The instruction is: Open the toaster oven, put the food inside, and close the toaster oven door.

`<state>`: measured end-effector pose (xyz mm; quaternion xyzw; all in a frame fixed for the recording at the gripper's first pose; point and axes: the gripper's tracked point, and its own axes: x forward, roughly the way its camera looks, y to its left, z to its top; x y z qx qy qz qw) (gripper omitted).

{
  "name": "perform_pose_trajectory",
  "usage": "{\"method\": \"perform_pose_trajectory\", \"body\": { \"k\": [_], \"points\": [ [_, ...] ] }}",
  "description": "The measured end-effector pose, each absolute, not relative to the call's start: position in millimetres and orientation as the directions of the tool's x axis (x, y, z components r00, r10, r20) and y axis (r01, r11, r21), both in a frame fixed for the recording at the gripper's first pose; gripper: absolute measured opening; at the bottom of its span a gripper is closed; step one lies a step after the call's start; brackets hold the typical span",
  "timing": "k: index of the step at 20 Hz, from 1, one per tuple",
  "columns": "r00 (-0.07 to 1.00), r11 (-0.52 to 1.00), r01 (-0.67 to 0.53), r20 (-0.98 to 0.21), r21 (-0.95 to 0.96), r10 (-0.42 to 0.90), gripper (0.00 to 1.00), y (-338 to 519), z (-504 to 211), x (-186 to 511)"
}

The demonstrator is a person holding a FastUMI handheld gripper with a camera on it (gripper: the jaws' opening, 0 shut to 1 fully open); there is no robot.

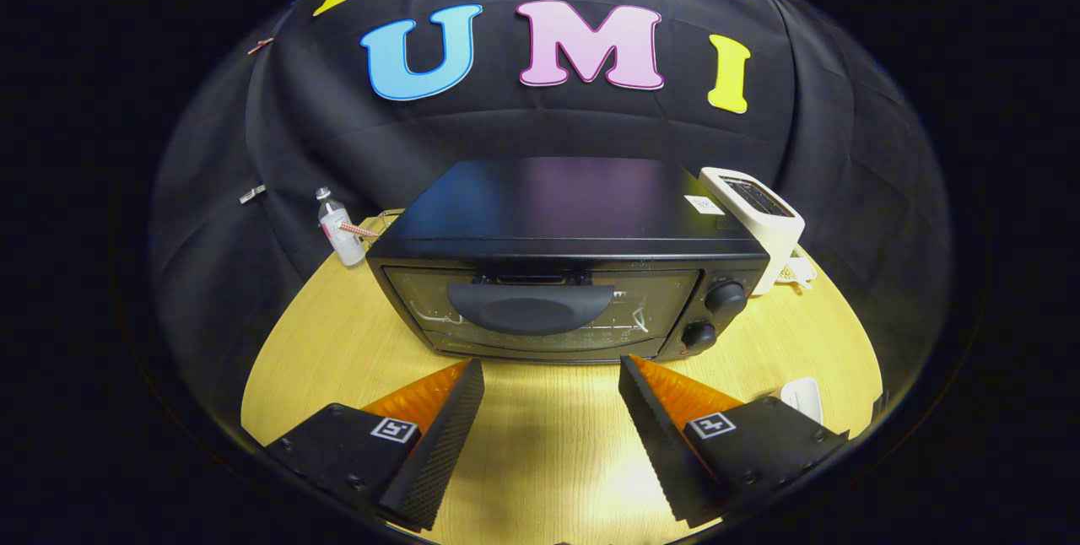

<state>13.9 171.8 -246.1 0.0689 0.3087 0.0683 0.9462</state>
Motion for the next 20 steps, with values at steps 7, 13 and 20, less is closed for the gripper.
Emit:
{"method": "perform_pose_trajectory", "body": {
  "k": [7, 13, 20],
  "points": [
    [0.86, 0.984, -0.119, -0.482, 0.133, 0.169, 1.0, 155.6, -200.6, 11.3],
    [0.921, 0.987, -0.137, -0.355, 0.085, 0.159, 1.0, 134.8, -134.1, 10.8],
    [0.96, 0.986, -0.118, -0.239, 0.12, 0.144, 1.0, 97.4, -60.2, -4.2]
  ]
}}
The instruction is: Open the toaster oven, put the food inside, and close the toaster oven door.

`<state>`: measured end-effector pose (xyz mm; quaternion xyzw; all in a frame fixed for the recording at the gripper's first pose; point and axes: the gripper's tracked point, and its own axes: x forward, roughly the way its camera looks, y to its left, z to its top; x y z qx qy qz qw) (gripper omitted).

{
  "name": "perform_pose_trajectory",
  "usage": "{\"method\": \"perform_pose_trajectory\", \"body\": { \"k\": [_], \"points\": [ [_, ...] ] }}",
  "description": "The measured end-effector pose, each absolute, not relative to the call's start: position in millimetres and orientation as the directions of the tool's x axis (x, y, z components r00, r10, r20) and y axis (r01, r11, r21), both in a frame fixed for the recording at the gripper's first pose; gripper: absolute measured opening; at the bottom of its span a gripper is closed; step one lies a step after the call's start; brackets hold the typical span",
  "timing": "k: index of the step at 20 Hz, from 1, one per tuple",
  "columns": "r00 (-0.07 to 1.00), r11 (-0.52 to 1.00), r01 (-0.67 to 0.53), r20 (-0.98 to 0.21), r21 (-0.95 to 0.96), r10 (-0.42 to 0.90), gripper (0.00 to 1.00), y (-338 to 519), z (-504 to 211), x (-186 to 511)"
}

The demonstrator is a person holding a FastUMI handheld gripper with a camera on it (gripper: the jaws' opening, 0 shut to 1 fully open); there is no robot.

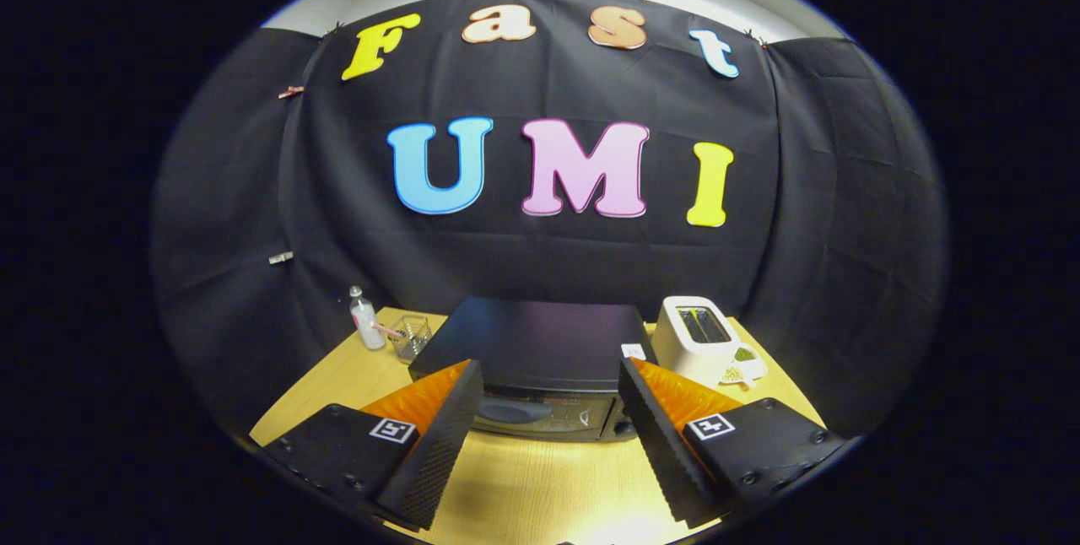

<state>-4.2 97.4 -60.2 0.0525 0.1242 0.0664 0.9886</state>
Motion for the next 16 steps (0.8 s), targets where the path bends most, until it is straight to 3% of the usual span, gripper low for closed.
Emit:
{"method": "perform_pose_trajectory", "body": {
  "k": [7, 16],
  "points": [
    [0.993, 0.996, -0.08, -0.083, 0.041, 0.084, 1.0, 59.7, -3.9, -29.4],
    [0.997, 0.99, -0.032, -0.065, 0.136, 0.041, 1.0, 36.1, 14.9, -37.9]
  ]
}}
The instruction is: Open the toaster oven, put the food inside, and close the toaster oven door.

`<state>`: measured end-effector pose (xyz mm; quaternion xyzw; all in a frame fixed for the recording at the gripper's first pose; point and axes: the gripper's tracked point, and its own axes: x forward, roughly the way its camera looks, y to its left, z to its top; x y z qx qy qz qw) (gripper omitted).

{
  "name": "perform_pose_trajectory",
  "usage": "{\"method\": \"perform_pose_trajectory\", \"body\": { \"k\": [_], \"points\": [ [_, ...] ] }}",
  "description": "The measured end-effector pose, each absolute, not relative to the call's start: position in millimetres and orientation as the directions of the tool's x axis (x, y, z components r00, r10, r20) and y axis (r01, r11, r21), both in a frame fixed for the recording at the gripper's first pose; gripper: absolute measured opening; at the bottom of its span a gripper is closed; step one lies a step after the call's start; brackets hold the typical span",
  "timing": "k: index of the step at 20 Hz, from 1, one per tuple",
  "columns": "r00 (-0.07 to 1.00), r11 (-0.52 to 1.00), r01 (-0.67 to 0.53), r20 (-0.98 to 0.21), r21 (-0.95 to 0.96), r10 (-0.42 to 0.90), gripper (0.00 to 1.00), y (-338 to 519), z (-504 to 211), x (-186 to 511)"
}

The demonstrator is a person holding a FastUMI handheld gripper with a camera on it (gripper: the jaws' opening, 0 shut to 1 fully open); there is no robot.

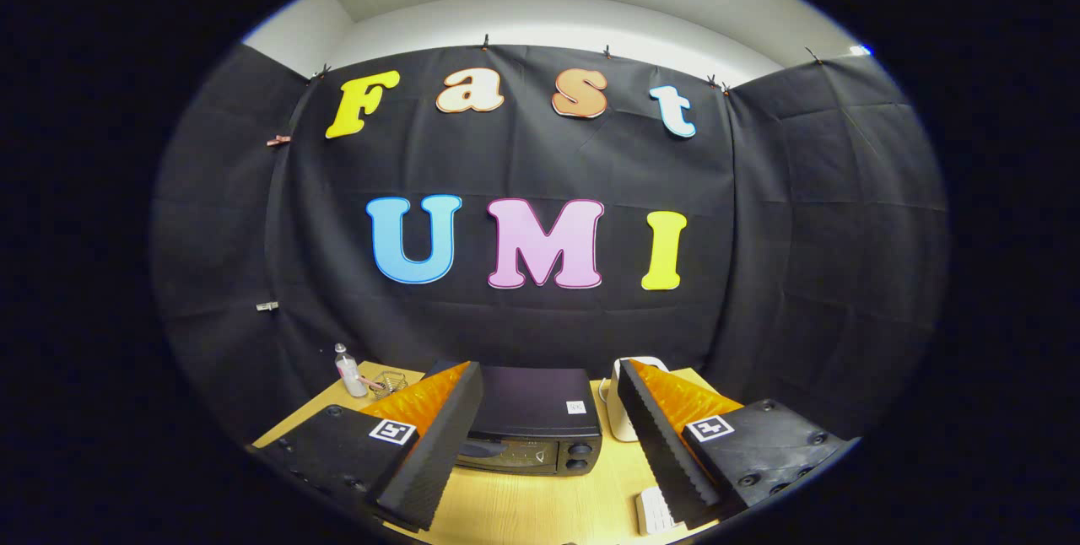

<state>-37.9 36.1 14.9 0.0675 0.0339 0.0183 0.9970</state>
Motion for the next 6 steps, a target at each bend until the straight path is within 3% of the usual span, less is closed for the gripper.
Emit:
{"method": "perform_pose_trajectory", "body": {
  "k": [6],
  "points": [
    [0.998, 0.994, -0.004, -0.062, 0.107, 0.011, 1.0, 26.9, 14.3, -37.7]
  ]
}}
